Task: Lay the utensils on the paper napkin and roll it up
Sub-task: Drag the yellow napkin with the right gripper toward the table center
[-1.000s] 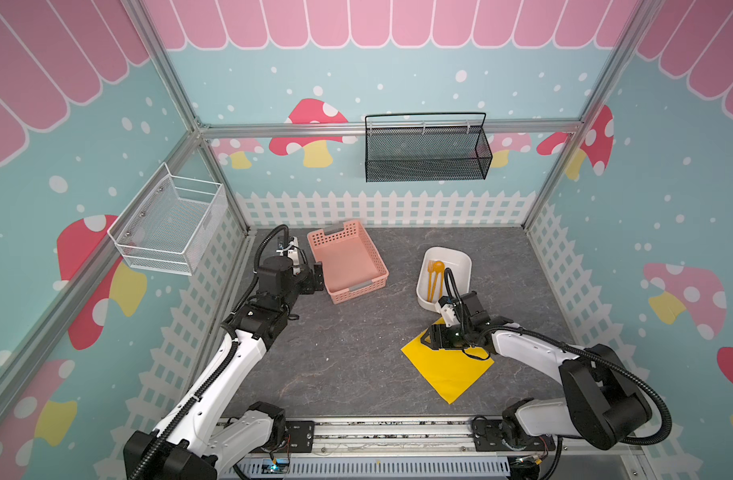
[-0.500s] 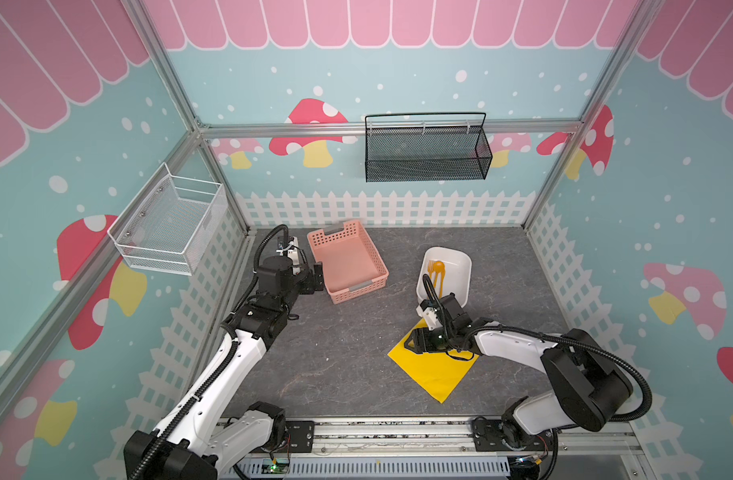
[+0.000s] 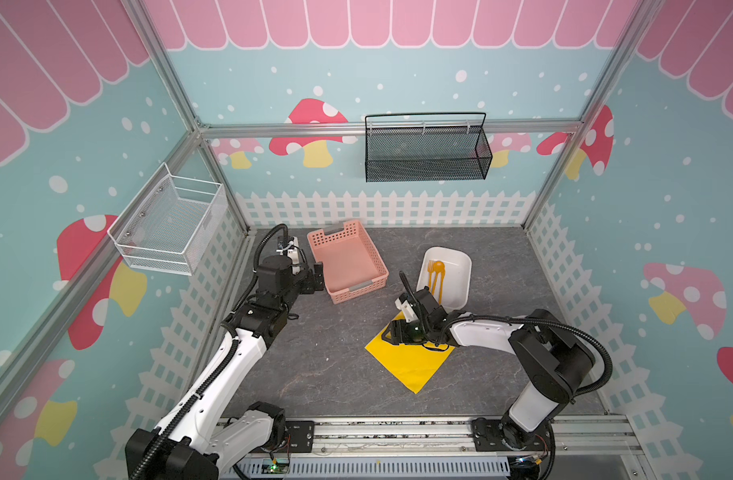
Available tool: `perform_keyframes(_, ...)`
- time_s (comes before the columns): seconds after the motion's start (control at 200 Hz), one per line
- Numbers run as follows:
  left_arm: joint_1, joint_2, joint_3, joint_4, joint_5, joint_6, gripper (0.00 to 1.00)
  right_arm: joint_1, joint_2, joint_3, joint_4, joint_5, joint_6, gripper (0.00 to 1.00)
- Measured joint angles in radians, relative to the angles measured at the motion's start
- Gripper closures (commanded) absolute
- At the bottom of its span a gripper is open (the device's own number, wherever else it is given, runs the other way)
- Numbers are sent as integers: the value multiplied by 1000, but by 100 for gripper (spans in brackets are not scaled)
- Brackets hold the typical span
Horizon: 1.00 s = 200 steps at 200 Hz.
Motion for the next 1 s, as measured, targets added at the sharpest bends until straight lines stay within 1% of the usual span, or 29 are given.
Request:
perform_keyframes(0.285, 0, 1, -5, 14, 36, -37, 0, 24, 93, 95, 45, 37, 68, 33)
perform_keyframes(0.68, 0, 6, -14, 23, 57, -64, 0, 51, 131, 141, 57, 86, 134, 33)
perform_keyframes(1.001, 0, 10, -16, 24, 61, -70, 0, 66, 150, 164, 56, 89, 144, 32)
